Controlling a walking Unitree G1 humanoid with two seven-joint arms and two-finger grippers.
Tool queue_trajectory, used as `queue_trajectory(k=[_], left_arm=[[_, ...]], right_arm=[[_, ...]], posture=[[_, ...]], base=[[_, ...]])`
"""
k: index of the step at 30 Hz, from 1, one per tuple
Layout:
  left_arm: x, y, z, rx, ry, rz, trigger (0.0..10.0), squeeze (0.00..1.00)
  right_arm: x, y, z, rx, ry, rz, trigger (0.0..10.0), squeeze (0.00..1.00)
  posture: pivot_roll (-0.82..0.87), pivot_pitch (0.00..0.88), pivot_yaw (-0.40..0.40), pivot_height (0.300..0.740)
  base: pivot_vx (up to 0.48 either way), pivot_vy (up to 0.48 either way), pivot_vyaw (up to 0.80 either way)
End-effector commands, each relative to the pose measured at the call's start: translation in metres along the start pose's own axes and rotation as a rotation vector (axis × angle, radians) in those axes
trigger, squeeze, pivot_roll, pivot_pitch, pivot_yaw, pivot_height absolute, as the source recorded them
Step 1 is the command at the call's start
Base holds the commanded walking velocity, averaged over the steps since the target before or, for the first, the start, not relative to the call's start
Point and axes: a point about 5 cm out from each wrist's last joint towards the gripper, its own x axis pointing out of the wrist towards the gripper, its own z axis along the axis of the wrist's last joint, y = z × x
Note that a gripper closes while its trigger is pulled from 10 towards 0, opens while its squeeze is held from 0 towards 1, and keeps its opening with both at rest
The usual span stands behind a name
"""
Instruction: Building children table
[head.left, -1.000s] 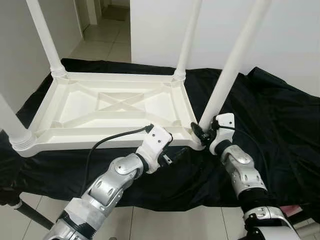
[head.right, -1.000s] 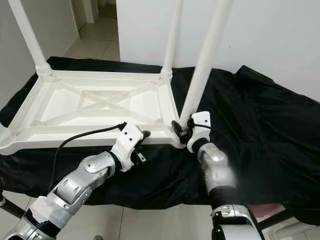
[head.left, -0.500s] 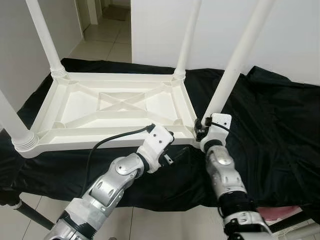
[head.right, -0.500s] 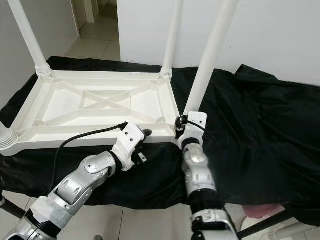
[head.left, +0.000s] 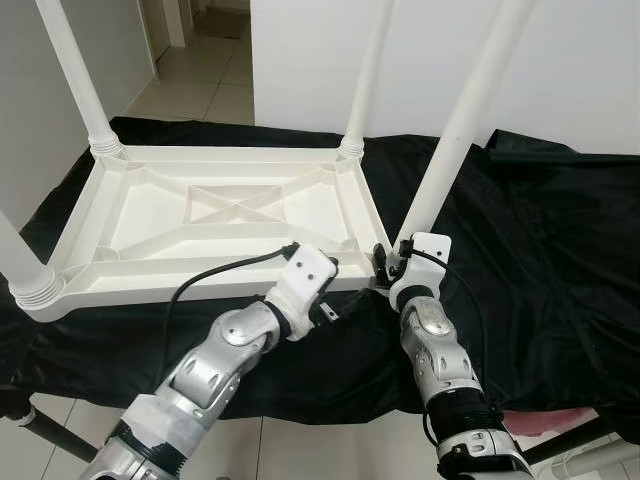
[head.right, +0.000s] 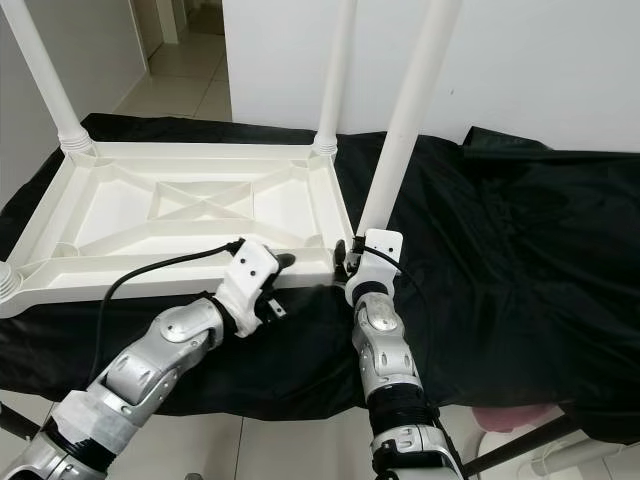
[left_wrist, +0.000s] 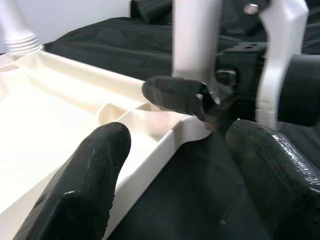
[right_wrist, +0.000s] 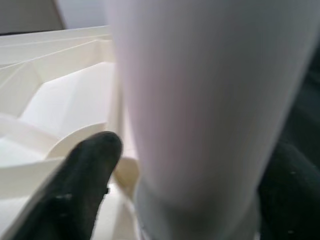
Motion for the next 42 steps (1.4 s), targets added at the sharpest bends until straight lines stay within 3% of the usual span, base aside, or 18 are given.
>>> queue_trajectory(k=[1,2,3,4,6,18,31,32,33,34,35,36,37,42], left_arm=[[-0.001,-0.005,0.002,0.018,-0.006,-0.124,10.0,0.0],[-0.002,-0.006,0.003,0.023,-0.011,-0.12,10.0,0.0],[-0.002,-0.007,0.003,0.033,-0.011,-0.119,10.0,0.0],[-0.002,-0.007,0.003,0.033,-0.011,-0.119,10.0,0.0],[-0.003,-0.011,0.004,0.035,-0.016,-0.126,10.0,0.0],[-0.002,-0.021,0.001,0.062,-0.003,-0.153,10.0,0.0],[0.0,-0.027,0.002,0.033,-0.003,-0.176,10.0,0.0],[0.0,-0.028,0.002,0.035,-0.003,-0.176,10.0,0.0],[0.0,-0.028,0.002,0.035,-0.003,-0.175,10.0,0.0],[0.0,-0.028,0.002,0.035,-0.003,-0.175,10.0,0.0],[0.0,-0.028,0.002,0.035,-0.003,-0.175,10.0,0.0],[0.001,-0.028,0.002,0.034,-0.004,-0.174,10.0,0.0],[0.001,-0.028,0.002,0.034,-0.004,-0.174,10.0,0.0],[0.001,-0.028,0.003,0.034,-0.005,-0.171,10.0,0.0]], right_arm=[[-0.002,-0.004,-0.001,0.003,0.005,0.015,10.0,1.0],[-0.002,-0.008,0.001,-0.021,-0.006,0.041,10.0,1.0],[-0.003,-0.01,0.003,-0.036,-0.009,0.072,10.0,0.84],[-0.003,-0.01,0.003,-0.036,-0.009,0.072,10.0,0.84],[-0.004,-0.015,0.005,-0.055,-0.011,0.15,10.0,0.0],[0.0,-0.04,0.023,-0.201,-0.088,0.363,10.0,0.0],[0.007,-0.039,0.023,-0.273,-0.045,0.5,10.0,0.0],[0.008,-0.04,0.02,-0.286,-0.028,0.518,6.5,0.0],[0.009,-0.042,0.017,-0.296,-0.009,0.531,3.9,0.0],[0.009,-0.042,0.017,-0.296,-0.009,0.531,3.9,0.0],[0.009,-0.043,0.015,-0.301,0.003,0.54,2.8,0.0],[0.01,-0.043,0.013,-0.307,0.012,0.547,2.4,0.0],[0.01,-0.044,0.01,-0.31,0.024,0.549,0.0,0.0],[0.009,-0.045,0.005,-0.305,0.051,0.552,0.0,0.0]], posture=[[0.02,0.009,-0.061,0.74],[0.02,0.024,-0.052,0.74],[0.02,0.024,-0.052,0.74],[0.02,0.024,-0.052,0.74],[0.02,0.029,-0.05,0.74],[0.02,0.024,-0.049,0.74],[0.02,0.015,-0.052,0.74],[0.02,0.012,-0.058,0.74],[0.02,0.011,-0.059,0.74],[0.02,0.011,-0.059,0.74],[0.02,0.011,-0.059,0.74],[0.02,0.01,-0.06,0.74],[0.02,0.006,-0.063,0.74],[0.02,0.004,-0.064,0.74]], base=[[0.0,0.0,0.0],[0.0,0.0,0.0],[0.0,0.0,0.0],[0.0,0.0,0.0],[0.0,0.0,0.0],[0.0,0.0,0.0],[0.0,0.0,0.0],[0.0,0.0,0.0],[0.0,0.0,0.0],[0.0,0.0,0.0],[0.0,0.0,0.0],[0.0,0.0,0.0],[0.0,0.0,0.0],[0.0,0.0,0.0]])
